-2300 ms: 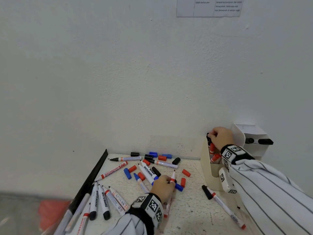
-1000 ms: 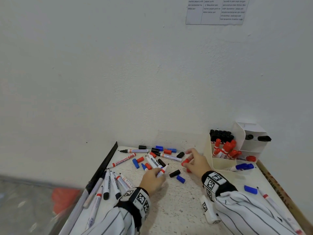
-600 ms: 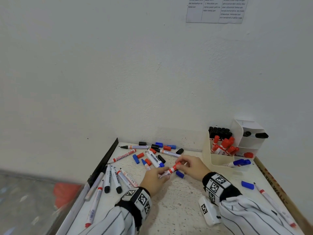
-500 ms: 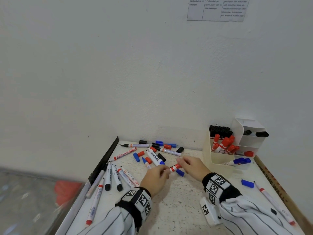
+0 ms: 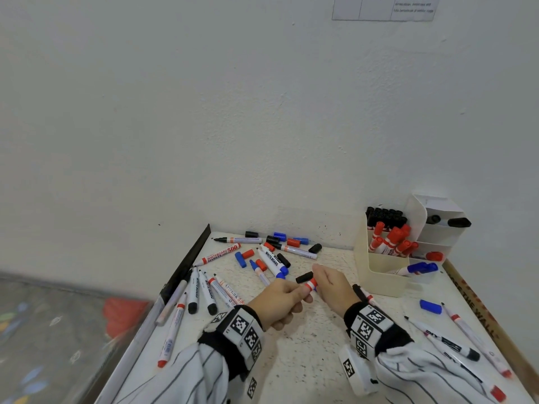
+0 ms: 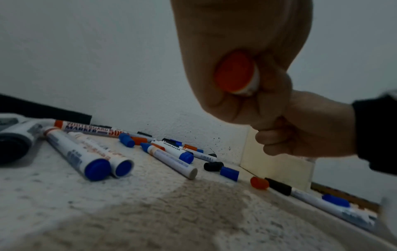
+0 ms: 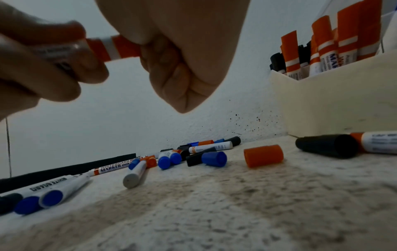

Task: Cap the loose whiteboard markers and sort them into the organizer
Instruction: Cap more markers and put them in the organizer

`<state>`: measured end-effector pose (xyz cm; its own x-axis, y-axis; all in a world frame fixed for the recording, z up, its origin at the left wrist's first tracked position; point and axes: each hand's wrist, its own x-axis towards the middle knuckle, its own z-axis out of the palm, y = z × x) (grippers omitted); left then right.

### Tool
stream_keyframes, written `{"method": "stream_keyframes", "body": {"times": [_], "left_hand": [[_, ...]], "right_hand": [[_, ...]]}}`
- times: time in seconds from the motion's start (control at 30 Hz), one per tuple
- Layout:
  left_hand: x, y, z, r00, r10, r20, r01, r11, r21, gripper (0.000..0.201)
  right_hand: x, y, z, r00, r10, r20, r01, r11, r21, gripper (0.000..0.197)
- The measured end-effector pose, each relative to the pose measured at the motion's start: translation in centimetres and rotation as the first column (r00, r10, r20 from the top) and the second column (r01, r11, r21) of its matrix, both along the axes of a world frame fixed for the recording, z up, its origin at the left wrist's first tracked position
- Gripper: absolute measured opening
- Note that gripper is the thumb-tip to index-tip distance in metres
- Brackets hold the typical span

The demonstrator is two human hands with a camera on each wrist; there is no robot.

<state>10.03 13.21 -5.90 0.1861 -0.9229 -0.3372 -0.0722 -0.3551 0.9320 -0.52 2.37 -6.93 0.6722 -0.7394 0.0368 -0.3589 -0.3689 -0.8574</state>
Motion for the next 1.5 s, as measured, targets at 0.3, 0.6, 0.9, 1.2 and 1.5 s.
{"method": "stream_keyframes", "body": {"times": [0.3, 0.6, 0.9, 1.2, 1.5], "left_hand": [[0.6, -3.4, 0.3, 0.951, -0.028, 0.307, 0.051, 0.996, -0.067, 0.036], [3.1, -8.1, -2.1, 0.486, -0.281, 0.828, 0.013, 0.949, 0.314, 0.06], [3.4, -8.4, -3.8, 0.393, -0.394, 0.831, 0.037, 0.909, 0.414, 0.043], [3.3, -7.2, -3.0, 0.374, -0.307, 0.875, -0.008, 0.943, 0.334, 0.044], [1.3, -6.0, -2.3, 0.278, -0.412, 0.868, -0.029, 0.899, 0.436, 0.038]], "right_hand": [[-1.7, -3.2, 4.3, 0.997, 0.04, 0.066, -0.03, 0.989, -0.147, 0.013], [-7.1, -10.7, 10.4, 0.917, -0.352, 0.187, 0.397, 0.772, -0.497, 0.018], [-7.6, -12.3, 6.9, 0.93, -0.362, -0.057, 0.29, 0.82, -0.493, 0.023], [-8.7, -11.0, 6.3, 0.948, -0.311, -0.071, 0.205, 0.763, -0.613, 0.022], [-15.8, -2.9, 2.8, 0.53, 0.323, -0.784, -0.329, 0.93, 0.161, 0.038]]}}
